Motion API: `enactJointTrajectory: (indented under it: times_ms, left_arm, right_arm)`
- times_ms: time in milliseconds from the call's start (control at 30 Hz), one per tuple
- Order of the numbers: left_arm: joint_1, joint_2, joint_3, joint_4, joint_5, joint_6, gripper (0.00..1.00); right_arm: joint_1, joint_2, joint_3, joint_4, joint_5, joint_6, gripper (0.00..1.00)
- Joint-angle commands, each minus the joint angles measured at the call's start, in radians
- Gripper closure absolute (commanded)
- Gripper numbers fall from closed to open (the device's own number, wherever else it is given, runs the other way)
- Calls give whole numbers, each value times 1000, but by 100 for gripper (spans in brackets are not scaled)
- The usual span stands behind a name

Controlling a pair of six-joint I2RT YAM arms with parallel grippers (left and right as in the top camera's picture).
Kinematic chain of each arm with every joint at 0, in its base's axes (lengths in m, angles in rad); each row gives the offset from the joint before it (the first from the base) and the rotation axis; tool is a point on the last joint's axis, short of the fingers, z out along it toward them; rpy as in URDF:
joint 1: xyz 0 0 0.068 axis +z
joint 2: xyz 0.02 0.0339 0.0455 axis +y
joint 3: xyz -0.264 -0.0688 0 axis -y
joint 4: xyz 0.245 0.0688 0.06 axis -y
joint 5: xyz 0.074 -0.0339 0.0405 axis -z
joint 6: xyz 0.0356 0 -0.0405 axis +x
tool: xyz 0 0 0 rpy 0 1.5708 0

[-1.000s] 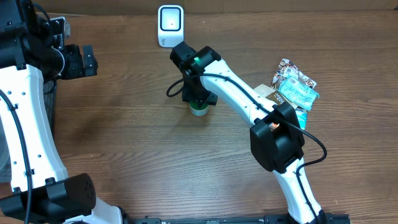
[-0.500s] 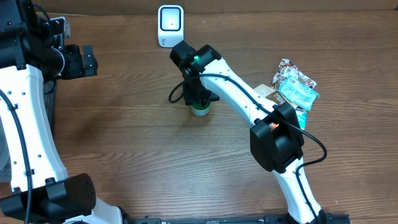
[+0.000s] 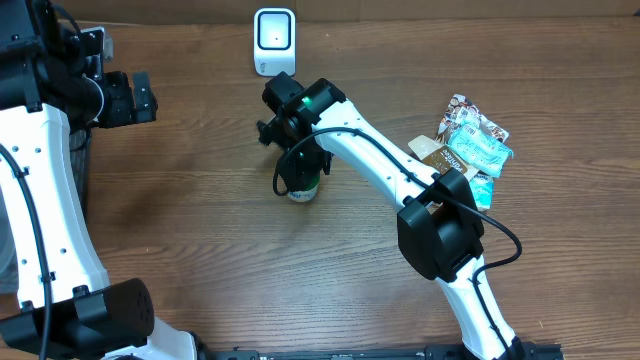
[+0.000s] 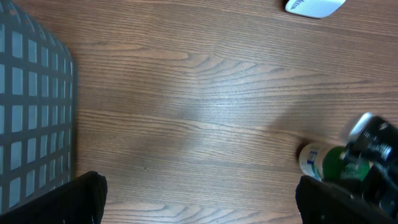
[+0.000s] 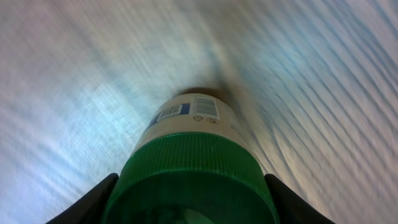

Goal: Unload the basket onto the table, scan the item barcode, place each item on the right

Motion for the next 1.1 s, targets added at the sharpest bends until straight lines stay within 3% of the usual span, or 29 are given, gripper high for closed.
enactJointTrajectory:
  times_ms: [0,233,467,567,633,867,967,1067]
  left_arm:
    - [1,0,-5,4,8,22,0]
    - [1,0,-5,4,8,22,0]
    - [1,0,-5,4,8,22,0]
    - [1,0,-5,4,8,22,1]
    - [1,0,-5,4,8,22,1]
    - [1,0,-5,4,8,22,1]
    - [1,0,-5,4,8,22,0]
    - [1,0,-5,4,8,22,0]
  right_arm:
    - [0,3,41,0,-78,-376,50]
    - [0,4,40,0,-40,-904,44]
    - [-4,4,32,-1,72,-1103,39]
    - [-5,4,32,9,69,-1102,31]
    - [-5,4,32,7,54,-1098,0]
    - [2,3,39,4,-8,-1025,0]
    - [2,3,81,5,-8,-809,0]
    - [1,3,167,17,5,-467,0]
